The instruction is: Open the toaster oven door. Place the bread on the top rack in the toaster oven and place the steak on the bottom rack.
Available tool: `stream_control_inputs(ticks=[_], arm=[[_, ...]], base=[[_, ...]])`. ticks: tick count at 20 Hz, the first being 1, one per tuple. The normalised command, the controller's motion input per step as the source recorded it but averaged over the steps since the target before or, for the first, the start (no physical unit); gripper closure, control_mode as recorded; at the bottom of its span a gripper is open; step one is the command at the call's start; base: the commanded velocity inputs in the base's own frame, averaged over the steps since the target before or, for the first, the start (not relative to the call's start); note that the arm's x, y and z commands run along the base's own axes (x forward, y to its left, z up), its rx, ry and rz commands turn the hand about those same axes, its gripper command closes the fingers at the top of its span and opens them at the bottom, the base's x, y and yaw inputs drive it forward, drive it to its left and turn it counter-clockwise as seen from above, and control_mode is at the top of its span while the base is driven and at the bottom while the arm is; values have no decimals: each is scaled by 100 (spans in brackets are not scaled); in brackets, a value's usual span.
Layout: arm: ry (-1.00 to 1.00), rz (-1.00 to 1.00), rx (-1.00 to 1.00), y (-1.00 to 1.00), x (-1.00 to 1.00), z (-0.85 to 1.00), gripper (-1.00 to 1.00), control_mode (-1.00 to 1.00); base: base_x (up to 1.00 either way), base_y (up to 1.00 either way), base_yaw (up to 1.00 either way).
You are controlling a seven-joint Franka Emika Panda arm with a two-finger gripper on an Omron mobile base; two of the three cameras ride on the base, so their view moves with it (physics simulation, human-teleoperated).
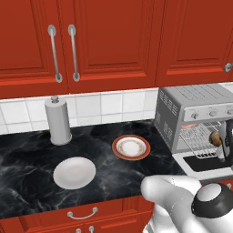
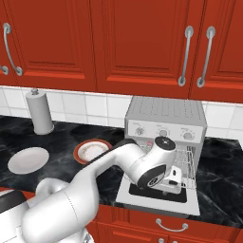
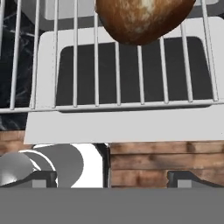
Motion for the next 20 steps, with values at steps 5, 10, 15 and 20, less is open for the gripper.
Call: stream_control_inputs(ticks=[5, 10, 15, 20], arm=[[0, 0, -1, 14, 24, 1, -100, -100], [0, 0, 0, 1, 17, -3, -100, -100], [0, 0, 0, -3, 4, -3, -100, -100], [0, 0, 1, -2, 2, -4, -100, -100]], base=[[0, 0, 0], [0, 0, 0], [0, 0, 0], [0, 0, 0]])
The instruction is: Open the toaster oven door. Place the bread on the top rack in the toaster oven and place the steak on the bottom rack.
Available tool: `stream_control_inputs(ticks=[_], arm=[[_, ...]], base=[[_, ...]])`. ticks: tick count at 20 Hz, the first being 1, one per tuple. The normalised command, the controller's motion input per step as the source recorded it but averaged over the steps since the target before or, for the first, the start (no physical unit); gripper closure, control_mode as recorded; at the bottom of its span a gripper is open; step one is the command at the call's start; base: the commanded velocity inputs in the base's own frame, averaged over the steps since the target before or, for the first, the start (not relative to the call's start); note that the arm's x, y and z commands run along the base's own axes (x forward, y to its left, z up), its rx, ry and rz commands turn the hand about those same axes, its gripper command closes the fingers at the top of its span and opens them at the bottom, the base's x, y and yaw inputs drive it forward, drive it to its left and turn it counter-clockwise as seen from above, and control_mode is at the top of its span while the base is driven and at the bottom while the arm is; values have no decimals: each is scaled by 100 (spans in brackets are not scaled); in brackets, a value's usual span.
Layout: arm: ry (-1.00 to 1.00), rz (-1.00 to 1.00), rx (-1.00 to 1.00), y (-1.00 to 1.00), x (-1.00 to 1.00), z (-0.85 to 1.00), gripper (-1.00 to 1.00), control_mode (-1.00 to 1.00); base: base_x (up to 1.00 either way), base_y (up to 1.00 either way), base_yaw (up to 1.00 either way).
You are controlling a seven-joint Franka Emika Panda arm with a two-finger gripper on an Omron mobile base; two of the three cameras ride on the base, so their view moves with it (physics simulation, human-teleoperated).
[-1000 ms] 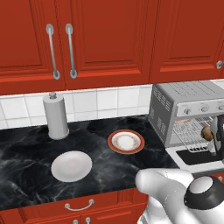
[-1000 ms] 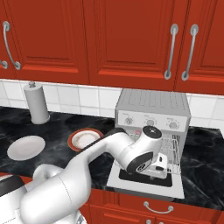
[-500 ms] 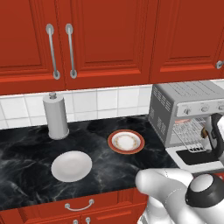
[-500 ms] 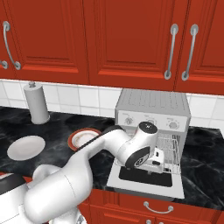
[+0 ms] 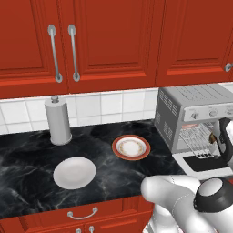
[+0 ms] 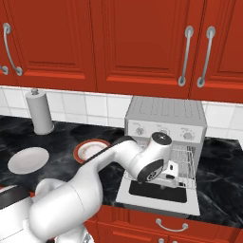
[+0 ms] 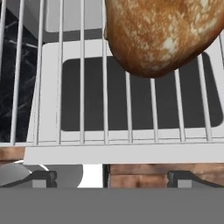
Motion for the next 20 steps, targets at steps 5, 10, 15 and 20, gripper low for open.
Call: stream_control_inputs(ticks=[5, 10, 15, 20], arm=[[-3, 0, 3, 0, 11, -9, -100, -100], [-5, 0, 2, 0, 18, -3, -100, -100], [-4, 0, 2, -1, 12, -4, -100, -100], [-4, 0, 0, -8, -15, -14, -100, -100]], base=[[0, 0, 0], [0, 0, 0], [0, 0, 0], [0, 0, 0]])
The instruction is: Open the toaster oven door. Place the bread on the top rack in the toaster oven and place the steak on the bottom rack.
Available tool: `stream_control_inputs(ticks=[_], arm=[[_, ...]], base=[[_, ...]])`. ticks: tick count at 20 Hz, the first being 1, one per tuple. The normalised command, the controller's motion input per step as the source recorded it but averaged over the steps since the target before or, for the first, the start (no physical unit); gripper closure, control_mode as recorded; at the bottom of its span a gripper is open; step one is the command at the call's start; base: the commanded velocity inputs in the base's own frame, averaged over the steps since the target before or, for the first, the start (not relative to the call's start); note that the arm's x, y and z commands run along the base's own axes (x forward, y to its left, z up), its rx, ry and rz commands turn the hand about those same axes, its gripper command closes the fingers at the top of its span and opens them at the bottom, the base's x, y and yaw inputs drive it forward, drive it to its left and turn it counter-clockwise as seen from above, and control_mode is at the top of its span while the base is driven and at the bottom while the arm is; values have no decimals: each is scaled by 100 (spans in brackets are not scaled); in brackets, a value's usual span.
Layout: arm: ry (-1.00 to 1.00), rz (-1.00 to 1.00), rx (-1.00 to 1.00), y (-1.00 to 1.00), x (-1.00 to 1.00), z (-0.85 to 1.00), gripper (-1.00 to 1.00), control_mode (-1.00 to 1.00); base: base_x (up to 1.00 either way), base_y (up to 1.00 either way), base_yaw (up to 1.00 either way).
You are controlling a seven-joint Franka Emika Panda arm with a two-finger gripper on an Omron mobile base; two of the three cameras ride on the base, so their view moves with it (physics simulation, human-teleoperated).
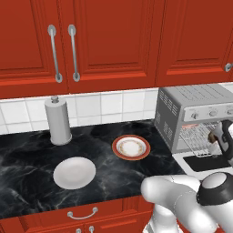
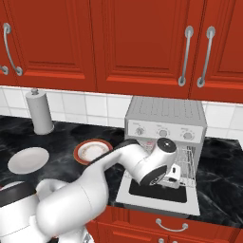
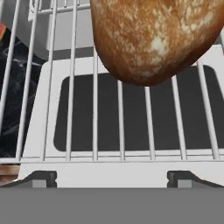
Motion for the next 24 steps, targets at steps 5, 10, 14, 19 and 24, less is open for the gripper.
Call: stream_control_inputs(ticks=[5, 10, 14, 19, 24], arm=[[-7, 0, 0, 0, 9, -7, -100, -100], [-7, 0, 0, 0, 28, 0, -100, -100], [-5, 0, 0, 2, 36, 1, -100, -100], [-3, 0, 0, 1, 37, 0, -100, -100], [0, 0, 0, 2, 41, 0, -100, -100]], base=[[0, 0, 0], [0, 0, 0], [0, 0, 0], [0, 0, 0], [0, 0, 0]])
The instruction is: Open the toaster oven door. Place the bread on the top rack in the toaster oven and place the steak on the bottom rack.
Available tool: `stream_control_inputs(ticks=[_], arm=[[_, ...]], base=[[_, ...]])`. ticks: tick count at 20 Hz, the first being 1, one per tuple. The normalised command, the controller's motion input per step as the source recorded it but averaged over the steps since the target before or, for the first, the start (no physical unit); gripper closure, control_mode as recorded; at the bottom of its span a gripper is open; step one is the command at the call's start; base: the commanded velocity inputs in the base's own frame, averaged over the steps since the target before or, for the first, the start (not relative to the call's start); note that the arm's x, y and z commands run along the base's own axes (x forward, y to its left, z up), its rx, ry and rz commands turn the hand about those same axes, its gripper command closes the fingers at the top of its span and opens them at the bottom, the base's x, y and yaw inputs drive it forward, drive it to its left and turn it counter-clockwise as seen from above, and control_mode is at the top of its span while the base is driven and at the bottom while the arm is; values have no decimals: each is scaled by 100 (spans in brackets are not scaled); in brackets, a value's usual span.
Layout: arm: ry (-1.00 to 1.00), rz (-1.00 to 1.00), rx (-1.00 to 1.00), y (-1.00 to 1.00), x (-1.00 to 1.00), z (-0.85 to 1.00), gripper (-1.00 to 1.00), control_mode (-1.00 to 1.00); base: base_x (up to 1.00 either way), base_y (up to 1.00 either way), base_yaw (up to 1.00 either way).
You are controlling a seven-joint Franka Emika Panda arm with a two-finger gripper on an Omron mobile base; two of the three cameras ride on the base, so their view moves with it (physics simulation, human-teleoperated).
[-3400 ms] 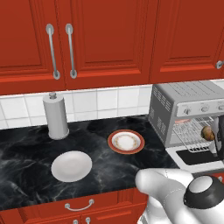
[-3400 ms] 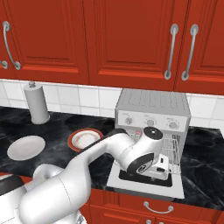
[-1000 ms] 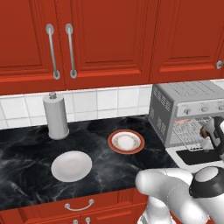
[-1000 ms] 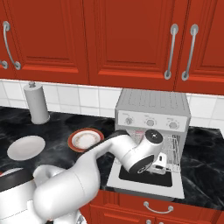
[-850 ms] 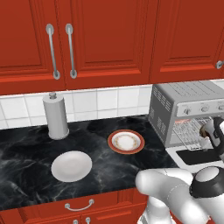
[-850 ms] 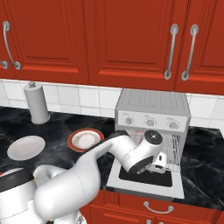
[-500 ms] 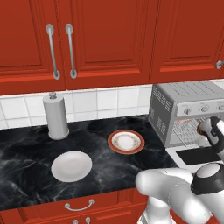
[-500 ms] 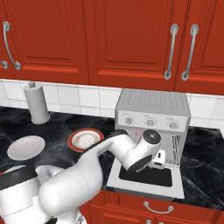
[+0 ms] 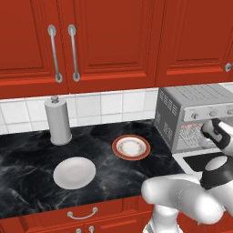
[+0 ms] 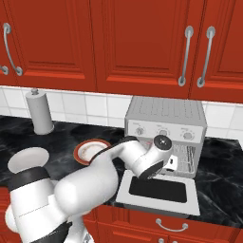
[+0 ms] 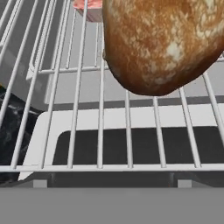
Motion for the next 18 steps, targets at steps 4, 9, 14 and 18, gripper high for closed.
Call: stream_control_inputs(ticks=[4, 9, 14, 18], arm=[[0, 0, 0, 0, 42, 0, -100, -100], [0, 0, 6, 0, 44, 4, -100, -100], [-2, 0, 7, 3, 38, 1, -100, -100], [-4, 0, 6, 4, 15, 0, -100, -100]], base=[[0, 0, 0], [0, 0, 0], [0, 0, 0], [0, 0, 0]])
